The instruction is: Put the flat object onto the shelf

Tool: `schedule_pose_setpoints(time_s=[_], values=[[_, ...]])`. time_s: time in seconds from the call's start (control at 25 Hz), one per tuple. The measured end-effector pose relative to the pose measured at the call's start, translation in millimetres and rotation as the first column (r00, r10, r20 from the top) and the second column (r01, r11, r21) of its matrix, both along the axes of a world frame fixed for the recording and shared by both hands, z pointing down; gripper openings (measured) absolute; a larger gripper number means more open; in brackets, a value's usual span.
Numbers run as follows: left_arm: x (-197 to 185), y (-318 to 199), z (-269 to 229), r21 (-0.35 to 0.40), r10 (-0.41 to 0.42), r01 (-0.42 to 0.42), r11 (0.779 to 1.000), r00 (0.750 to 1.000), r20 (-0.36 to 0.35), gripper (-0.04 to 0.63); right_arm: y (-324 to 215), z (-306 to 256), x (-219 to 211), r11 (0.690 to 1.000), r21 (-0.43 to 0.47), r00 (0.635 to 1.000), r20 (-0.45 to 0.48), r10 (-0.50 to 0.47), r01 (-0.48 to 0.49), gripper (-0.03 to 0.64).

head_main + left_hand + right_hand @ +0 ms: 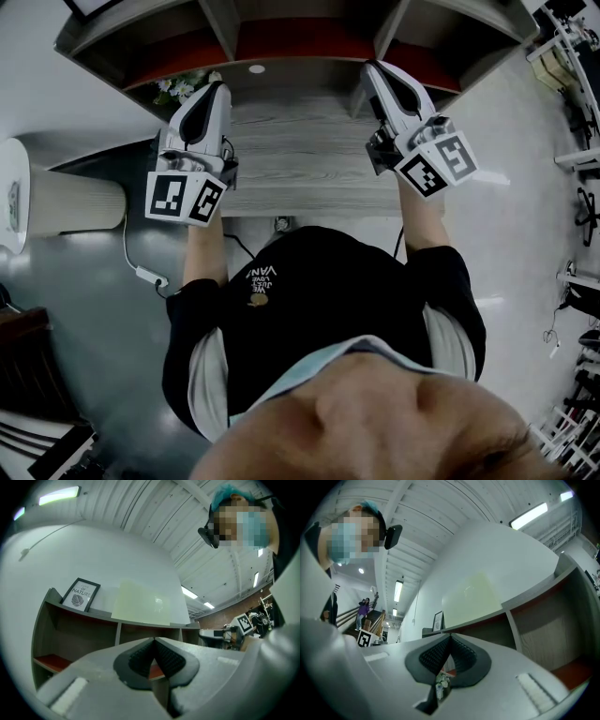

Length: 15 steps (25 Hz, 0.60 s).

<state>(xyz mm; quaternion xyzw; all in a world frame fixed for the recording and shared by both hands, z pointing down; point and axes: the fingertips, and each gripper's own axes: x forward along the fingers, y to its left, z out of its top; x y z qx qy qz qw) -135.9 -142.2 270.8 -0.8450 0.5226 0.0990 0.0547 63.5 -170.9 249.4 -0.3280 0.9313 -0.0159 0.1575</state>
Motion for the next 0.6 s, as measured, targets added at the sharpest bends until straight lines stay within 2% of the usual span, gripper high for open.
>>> schedule_pose_setpoints(time_s=[0.6], values=[[2.6, 3.2, 48.3, -0.109, -0.019, 0.015, 0.994, 0.999, -0.039, 0.000, -0.1, 57.1, -0.2, 0.990, -0.140, 1.000, -0.010, 0.005, -0.007, 0.000]])
